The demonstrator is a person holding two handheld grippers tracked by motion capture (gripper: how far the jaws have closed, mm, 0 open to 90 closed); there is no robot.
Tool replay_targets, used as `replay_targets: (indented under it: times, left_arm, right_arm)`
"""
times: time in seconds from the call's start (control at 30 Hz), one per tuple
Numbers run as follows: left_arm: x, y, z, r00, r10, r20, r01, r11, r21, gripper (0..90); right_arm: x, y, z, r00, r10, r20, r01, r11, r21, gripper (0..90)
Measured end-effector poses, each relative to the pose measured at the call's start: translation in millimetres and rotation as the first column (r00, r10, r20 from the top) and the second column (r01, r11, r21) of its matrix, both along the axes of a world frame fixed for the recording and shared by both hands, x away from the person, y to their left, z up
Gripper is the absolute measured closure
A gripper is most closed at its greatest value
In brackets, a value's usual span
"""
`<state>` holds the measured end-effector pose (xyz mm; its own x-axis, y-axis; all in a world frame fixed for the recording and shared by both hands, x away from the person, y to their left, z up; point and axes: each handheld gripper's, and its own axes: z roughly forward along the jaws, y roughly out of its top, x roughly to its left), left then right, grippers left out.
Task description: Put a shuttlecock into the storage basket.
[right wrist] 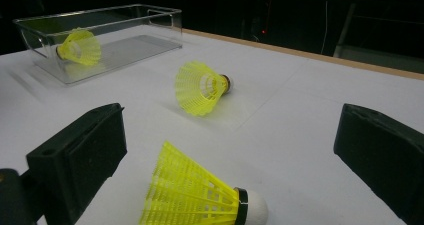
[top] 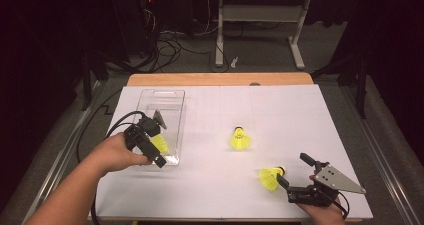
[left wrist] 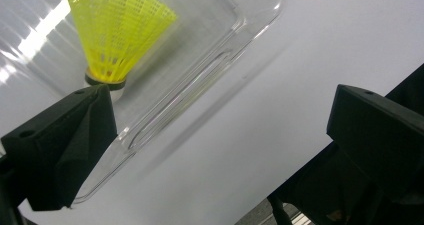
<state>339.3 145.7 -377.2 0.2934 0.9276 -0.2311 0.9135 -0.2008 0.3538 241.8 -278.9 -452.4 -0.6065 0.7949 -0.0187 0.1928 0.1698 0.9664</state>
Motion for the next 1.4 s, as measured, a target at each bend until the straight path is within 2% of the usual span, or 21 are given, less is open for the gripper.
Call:
replay_targets:
  times: [0.1, 0.23, 0.6, 0.9, 1.07, 1.4]
  left_arm:
    - [0.0, -7.2, 0.7, 0.9999, 0.007, -0.012, -0.007, 0.9999, -0.014, 0.8]
    - [-0.1, -17.3, 2.5, 1.0, -0.005, -0.008, 0.005, 0.9998, -0.021, 1.2]
    - [2.0, -35.0, 8.1, 0.9998, -0.019, -0.007, 0.019, 0.9996, -0.02, 1.6]
    - [4.6, -51.1, 4.6, 0.999, -0.042, -0.013, 0.042, 0.9989, -0.02, 1.7]
    - [6.9, -62.8, 3.3, 0.999, -0.044, -0.009, 0.043, 0.9984, -0.036, 1.7]
    - [9.3, -85.2, -0.7, 0.996, -0.089, 0.009, 0.089, 0.9953, -0.038, 0.8]
  right_arm:
    - [0.0, 0.5, 0.2, 1.0, 0.003, 0.0, -0.003, 1.0, 0.001, 1.1]
    - [0.6, 1.2, -0.3, 1.0, 0.002, -0.001, -0.002, 1.0, 0.001, 1.2]
    - [-0.4, -1.7, 0.1, 1.0, 0.003, 0.002, -0.003, 1.0, 0.003, 1.2]
    - [-1.2, 0.0, 1.5, 0.9999, 0.007, 0.008, -0.007, 1.0, -0.001, 1.2]
    - [-0.4, -1.0, 1.0, 1.0, 0.003, 0.005, -0.003, 1.0, 0.001, 1.2]
    - [-1.5, -3.5, 1.8, 0.9999, 0.0, 0.01, 0.0, 1.0, 0.006, 1.2]
